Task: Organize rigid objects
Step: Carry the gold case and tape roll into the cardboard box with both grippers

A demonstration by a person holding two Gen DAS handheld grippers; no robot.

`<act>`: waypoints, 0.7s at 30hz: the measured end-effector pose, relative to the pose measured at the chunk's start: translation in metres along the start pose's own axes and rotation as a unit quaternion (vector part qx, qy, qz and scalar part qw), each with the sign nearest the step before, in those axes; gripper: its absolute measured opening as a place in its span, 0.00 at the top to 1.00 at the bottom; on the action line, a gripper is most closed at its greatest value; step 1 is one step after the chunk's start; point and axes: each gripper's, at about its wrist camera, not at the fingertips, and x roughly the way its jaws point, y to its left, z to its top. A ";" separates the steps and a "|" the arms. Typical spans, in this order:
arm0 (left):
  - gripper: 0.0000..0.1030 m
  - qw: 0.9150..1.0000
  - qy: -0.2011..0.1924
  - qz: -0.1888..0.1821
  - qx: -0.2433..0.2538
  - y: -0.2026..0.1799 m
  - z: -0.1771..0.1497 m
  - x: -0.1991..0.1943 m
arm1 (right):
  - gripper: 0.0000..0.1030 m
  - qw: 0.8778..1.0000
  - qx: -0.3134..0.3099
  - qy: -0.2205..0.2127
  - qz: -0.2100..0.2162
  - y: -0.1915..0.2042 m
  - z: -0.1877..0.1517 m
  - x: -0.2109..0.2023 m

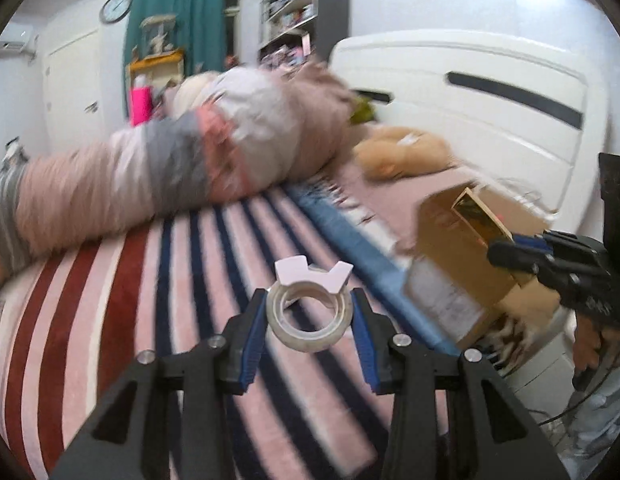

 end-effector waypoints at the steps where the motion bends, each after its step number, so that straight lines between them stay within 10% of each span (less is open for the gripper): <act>1: 0.64 1.000 -0.003 -0.009 0.004 -0.009 0.007 0.000 | 0.87 1.000 0.007 -0.003 -0.024 -0.017 0.004 -0.015; 8: 0.64 0.995 0.005 -0.072 0.066 -0.096 0.061 0.041 | 0.87 0.988 0.016 0.068 -0.139 -0.107 -0.009 -0.019; 21: 0.64 0.986 0.076 -0.089 0.122 -0.166 0.081 0.122 | 0.87 0.978 -0.008 0.149 -0.149 -0.147 -0.048 0.022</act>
